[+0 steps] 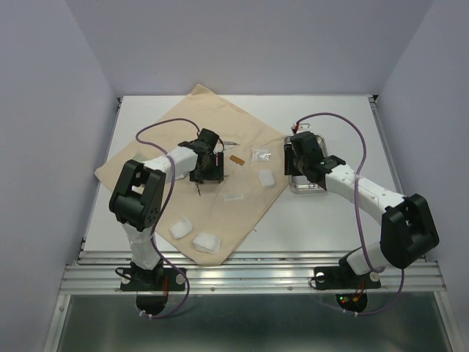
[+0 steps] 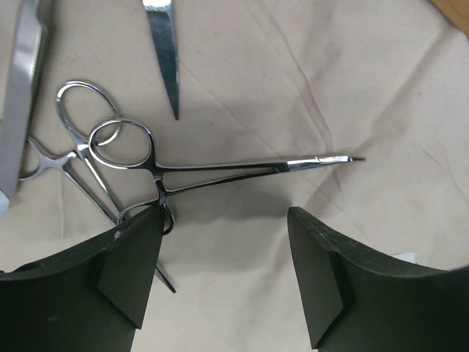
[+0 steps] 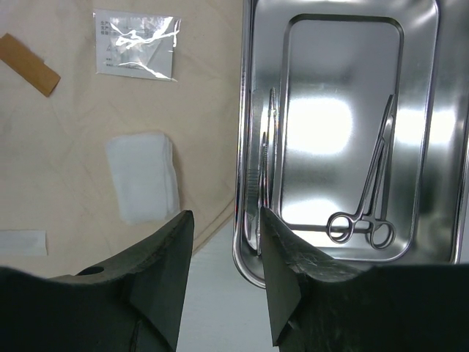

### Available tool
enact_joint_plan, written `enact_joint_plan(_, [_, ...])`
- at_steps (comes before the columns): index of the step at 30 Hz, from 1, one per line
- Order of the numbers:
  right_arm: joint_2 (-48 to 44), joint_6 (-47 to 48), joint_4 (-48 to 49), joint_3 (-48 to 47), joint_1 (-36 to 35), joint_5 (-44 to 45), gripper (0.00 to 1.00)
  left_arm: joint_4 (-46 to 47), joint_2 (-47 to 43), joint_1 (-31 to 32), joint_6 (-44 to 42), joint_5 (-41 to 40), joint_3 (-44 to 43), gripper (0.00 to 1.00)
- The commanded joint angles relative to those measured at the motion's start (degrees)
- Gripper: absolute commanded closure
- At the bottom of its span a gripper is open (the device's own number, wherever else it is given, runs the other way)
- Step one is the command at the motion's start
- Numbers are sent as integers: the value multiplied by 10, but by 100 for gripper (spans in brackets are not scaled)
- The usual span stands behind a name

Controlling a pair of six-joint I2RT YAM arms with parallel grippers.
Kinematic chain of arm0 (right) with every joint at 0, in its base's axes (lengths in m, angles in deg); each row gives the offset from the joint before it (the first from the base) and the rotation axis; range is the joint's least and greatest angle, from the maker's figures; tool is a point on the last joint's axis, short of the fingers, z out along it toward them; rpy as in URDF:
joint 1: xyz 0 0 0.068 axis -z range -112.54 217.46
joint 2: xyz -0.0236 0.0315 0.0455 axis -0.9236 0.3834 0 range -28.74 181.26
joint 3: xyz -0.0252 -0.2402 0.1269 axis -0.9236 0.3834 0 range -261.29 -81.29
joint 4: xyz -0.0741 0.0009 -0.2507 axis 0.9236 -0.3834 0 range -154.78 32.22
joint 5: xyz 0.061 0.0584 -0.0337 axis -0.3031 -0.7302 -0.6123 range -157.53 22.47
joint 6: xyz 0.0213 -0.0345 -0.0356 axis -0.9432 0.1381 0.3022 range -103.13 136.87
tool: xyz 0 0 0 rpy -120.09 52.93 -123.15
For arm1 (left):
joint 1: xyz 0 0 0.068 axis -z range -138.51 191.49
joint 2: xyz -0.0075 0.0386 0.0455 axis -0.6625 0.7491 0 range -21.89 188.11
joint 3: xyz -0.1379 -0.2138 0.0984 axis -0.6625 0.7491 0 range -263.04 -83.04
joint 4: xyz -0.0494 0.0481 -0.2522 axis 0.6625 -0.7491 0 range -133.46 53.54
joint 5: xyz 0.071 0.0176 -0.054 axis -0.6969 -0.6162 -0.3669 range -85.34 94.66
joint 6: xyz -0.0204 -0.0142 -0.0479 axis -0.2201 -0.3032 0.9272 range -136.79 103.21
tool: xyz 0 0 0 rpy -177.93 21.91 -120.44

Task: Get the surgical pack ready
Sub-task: Pick up the medical item from the surgical kit.

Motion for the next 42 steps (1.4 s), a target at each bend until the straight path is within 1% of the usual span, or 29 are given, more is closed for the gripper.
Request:
enact_joint_plan(1, [-11, -4, 12, 8, -5, -3, 53, -4, -38, 8, 9, 66, 11, 21])
enact_joint_plan(2, [-11, -4, 13, 9, -5, -4, 53, -7, -42, 9, 1, 61, 6, 21])
enact_joint_plan(5, [-13, -4, 13, 12, -5, -5, 53, -36, -49, 9, -16, 5, -28, 21])
enact_joint_plan(6, [-13, -4, 12, 12, -5, -2, 53, -44, -47, 9, -20, -28, -34, 21])
enact_joint_plan(8, [-13, -3, 13, 13, -5, -2, 53, -50, -38, 8, -30, -50, -53, 21])
enact_joint_plan(13, [-16, -6, 12, 16, -5, -4, 53, -51, -3, 8, -39, -76, -92, 21])
enact_joint_plan(20, [-24, -7, 3, 17, -5, -2, 53, -43, 70, 8, -54, -87, -142, 21])
enact_joint_plan(25, [-28, -8, -2, 18, -5, 1, 53, -55, 90, 9, -52, -64, -154, 21])
enact_joint_plan(28, [-33, -9, -3, 19, -5, 3, 53, -49, 65, 9, -44, -50, -131, 21])
enact_joint_plan(29, [-32, -10, -3, 19, -5, 5, 53, -53, 60, 9, -43, -46, -121, 23])
enact_joint_plan(32, [-28, -10, -4, 16, -5, 5, 53, -48, 34, 10, -35, -22, -98, 23])
enact_joint_plan(35, [-25, -9, -5, 12, -5, 4, 53, -43, 8, 11, -23, 7, -68, 23])
enact_joint_plan(36, [-24, -10, -5, 10, -5, 2, 53, -42, 1, 12, -21, 30, -52, 24])
enact_joint_plan(42, [-19, -15, -5, -7, -11, -10, 53, -28, -61, 25, 7, 75, 7, 24])
